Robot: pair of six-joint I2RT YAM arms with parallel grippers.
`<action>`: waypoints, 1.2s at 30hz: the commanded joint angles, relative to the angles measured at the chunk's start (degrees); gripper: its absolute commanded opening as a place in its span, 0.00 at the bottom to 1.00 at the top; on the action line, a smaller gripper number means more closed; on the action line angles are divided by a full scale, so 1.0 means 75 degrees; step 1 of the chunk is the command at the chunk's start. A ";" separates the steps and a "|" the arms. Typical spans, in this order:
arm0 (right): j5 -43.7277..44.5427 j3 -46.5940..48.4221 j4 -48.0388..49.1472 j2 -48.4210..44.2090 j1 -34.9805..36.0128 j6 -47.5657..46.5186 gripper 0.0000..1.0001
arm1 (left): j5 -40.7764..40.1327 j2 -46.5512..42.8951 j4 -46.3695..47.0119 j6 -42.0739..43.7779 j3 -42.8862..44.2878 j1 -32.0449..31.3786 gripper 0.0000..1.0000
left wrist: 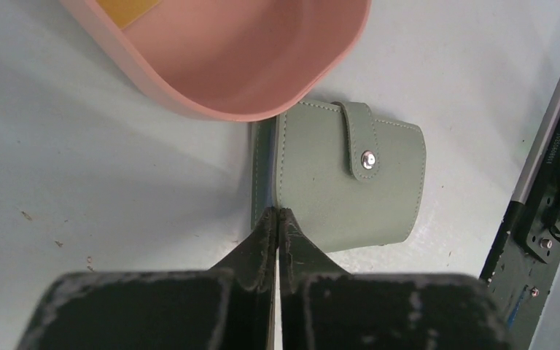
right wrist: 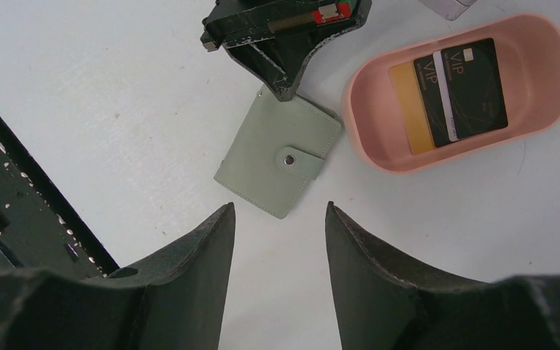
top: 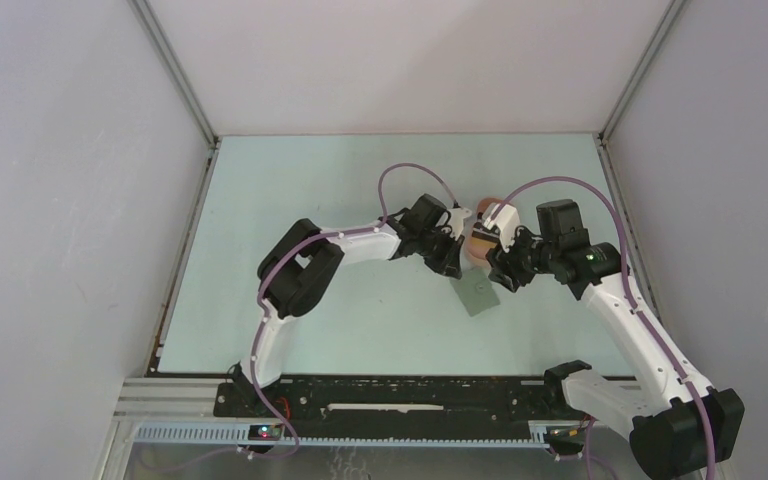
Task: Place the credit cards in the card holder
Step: Move the card holder to the center of the board.
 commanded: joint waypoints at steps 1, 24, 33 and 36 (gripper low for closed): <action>-0.0033 -0.0037 0.0152 -0.0074 -0.0004 -0.0033 0.58 | 0.0072 -0.0537 0.0270 -0.0019 -0.0377 -0.0019 0.00; -0.0072 -0.0061 0.0180 -0.0066 -0.0098 0.0000 0.58 | -0.2998 -0.5568 0.4848 -0.3686 -0.7177 0.4511 0.00; -0.0124 -0.0061 0.0173 -0.0147 -0.0221 -0.0008 0.59 | -0.3390 -0.5848 0.4438 -0.3410 -0.6705 0.5566 0.50; -0.0135 -0.0061 0.0197 -0.0235 -0.0242 0.0019 0.60 | -0.3426 -0.6814 0.4321 -0.3231 -0.7009 0.5561 0.52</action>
